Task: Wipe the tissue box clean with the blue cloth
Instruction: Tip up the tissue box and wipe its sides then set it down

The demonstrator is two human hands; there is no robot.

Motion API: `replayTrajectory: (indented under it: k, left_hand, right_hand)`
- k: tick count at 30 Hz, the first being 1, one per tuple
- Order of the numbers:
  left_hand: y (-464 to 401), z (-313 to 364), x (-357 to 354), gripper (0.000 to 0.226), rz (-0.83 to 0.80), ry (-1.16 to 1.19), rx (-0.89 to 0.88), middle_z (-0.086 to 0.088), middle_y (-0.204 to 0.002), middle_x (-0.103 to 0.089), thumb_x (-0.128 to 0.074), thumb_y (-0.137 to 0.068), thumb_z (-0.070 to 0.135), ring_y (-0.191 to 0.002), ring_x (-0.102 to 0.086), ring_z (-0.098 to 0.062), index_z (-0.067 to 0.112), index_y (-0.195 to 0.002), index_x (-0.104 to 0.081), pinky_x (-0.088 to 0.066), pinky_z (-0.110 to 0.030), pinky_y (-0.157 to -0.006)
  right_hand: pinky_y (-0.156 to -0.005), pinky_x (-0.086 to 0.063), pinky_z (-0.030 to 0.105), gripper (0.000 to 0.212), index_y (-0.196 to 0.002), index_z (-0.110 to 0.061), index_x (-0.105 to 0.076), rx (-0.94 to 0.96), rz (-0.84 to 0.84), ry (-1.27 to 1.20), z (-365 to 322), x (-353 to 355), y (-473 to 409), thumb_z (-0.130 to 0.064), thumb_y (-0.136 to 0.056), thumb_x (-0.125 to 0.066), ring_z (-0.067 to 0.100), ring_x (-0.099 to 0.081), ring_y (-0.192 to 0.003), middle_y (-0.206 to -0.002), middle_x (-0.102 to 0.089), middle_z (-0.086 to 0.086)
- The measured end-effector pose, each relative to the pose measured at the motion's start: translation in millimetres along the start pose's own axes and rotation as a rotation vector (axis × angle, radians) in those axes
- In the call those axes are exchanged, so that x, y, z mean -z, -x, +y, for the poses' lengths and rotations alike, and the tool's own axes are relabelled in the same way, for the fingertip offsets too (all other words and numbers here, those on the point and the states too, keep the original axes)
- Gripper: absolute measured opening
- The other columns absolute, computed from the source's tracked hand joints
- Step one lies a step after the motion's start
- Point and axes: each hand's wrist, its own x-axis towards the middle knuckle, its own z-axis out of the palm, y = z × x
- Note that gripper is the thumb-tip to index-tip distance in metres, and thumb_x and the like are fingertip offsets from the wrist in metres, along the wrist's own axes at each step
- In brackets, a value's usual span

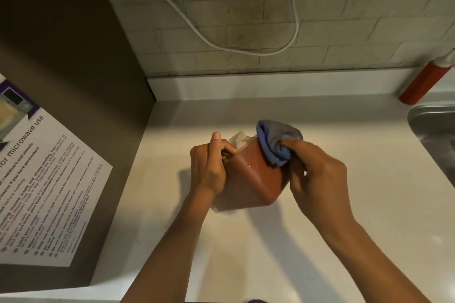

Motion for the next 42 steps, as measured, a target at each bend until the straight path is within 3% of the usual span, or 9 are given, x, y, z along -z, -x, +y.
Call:
replayTrajectory:
  k: [5,8,12,17,21,28,33,38,42]
  left_hand:
    - [-1,-2,6,0.066,0.057,-0.002,0.023,0.002,-0.054,-0.059,-0.025,-0.101,0.053,-0.054,-0.056,-0.015,0.017,-0.057,-0.058,-0.044,-0.03,-0.055]
    - [0,-4,8,0.061,0.036,0.051,0.016,0.003,-0.057,-0.06,-0.027,-0.102,0.049,-0.056,-0.056,-0.013,0.023,-0.058,-0.059,-0.044,-0.026,-0.055]
    - [1,-6,5,0.066,-0.015,0.058,-0.015,0.005,-0.065,-0.07,-0.025,-0.103,0.046,-0.067,-0.066,-0.013,0.02,-0.065,-0.073,-0.048,-0.019,-0.067]
    - [-2,-11,9,0.062,0.018,0.117,0.03,0.006,-0.058,-0.063,-0.028,-0.104,0.043,-0.058,-0.06,-0.012,0.032,-0.058,-0.067,-0.045,-0.027,-0.059]
    - [-4,-13,11,0.059,-0.001,0.165,0.03,0.007,-0.058,-0.063,-0.03,-0.101,0.044,-0.059,-0.056,-0.015,0.032,-0.057,-0.068,-0.043,-0.033,-0.063]
    - [-5,-8,9,0.058,-0.014,0.164,0.053,0.01,-0.057,-0.06,-0.033,-0.103,0.037,-0.058,-0.054,-0.013,0.034,-0.055,-0.065,-0.04,-0.033,-0.063]
    - [-7,-8,9,0.057,-0.026,0.173,0.059,0.008,-0.051,-0.055,-0.034,-0.102,0.033,-0.053,-0.049,-0.011,0.031,-0.052,-0.06,-0.04,-0.029,-0.058]
    - [-8,-8,8,0.059,-0.058,0.151,0.044,0.009,-0.055,-0.059,-0.032,-0.103,0.032,-0.057,-0.053,-0.011,0.033,-0.053,-0.064,-0.04,-0.031,-0.062]
    - [-9,-6,6,0.056,-0.05,0.126,0.055,0.009,-0.053,-0.054,-0.033,-0.102,0.04,-0.054,-0.049,-0.011,0.031,-0.053,-0.06,-0.039,-0.032,-0.061]
  right_hand:
    - [-0.074,-0.042,0.011,0.022,-0.104,-0.016,-0.069,0.104,0.001,-0.099,-31,-12,5,-0.013,-0.087,-0.054,0.014,-0.06,-0.082,-0.092,-0.068,-0.001]
    - [-0.08,-0.042,0.011,0.035,-0.107,-0.017,-0.066,0.173,-0.059,-0.102,-27,-5,22,0.001,-0.078,-0.056,0.015,-0.06,-0.089,-0.1,-0.068,-0.001]
    - [-0.073,-0.044,0.016,0.04,-0.105,-0.011,-0.07,0.034,-0.021,0.008,0,3,13,0.011,-0.072,-0.061,0.023,-0.065,-0.077,-0.094,-0.071,0.003]
    - [-0.072,-0.045,0.017,0.028,-0.102,-0.014,-0.071,0.036,0.036,-0.072,-28,-11,10,-0.006,-0.08,-0.055,0.019,-0.062,-0.08,-0.094,-0.07,0.001]
    - [-0.08,-0.048,0.018,0.043,-0.109,-0.019,-0.065,0.153,-0.064,-0.096,-32,-8,41,0.007,-0.076,-0.057,0.017,-0.061,-0.093,-0.107,-0.065,-0.006]
    - [-0.081,-0.049,0.024,0.041,-0.106,-0.007,-0.072,-0.01,0.033,0.012,-8,-8,14,0.016,-0.073,-0.063,0.028,-0.068,-0.089,-0.102,-0.072,0.007]
    - [-0.095,-0.039,0.009,0.041,-0.108,-0.012,-0.069,0.147,-0.025,-0.078,-38,-11,37,0.009,-0.074,-0.058,0.014,-0.06,-0.102,-0.109,-0.069,0.0]
    - [-0.091,-0.037,0.007,0.045,-0.105,-0.012,-0.071,0.087,-0.014,0.019,-10,4,46,0.016,-0.072,-0.057,0.017,-0.061,-0.096,-0.105,-0.07,0.001]
    - [-0.077,-0.048,0.021,0.045,-0.103,-0.01,-0.072,-0.029,0.033,0.026,-4,-1,25,0.02,-0.069,-0.064,0.027,-0.068,-0.084,-0.098,-0.072,0.006]
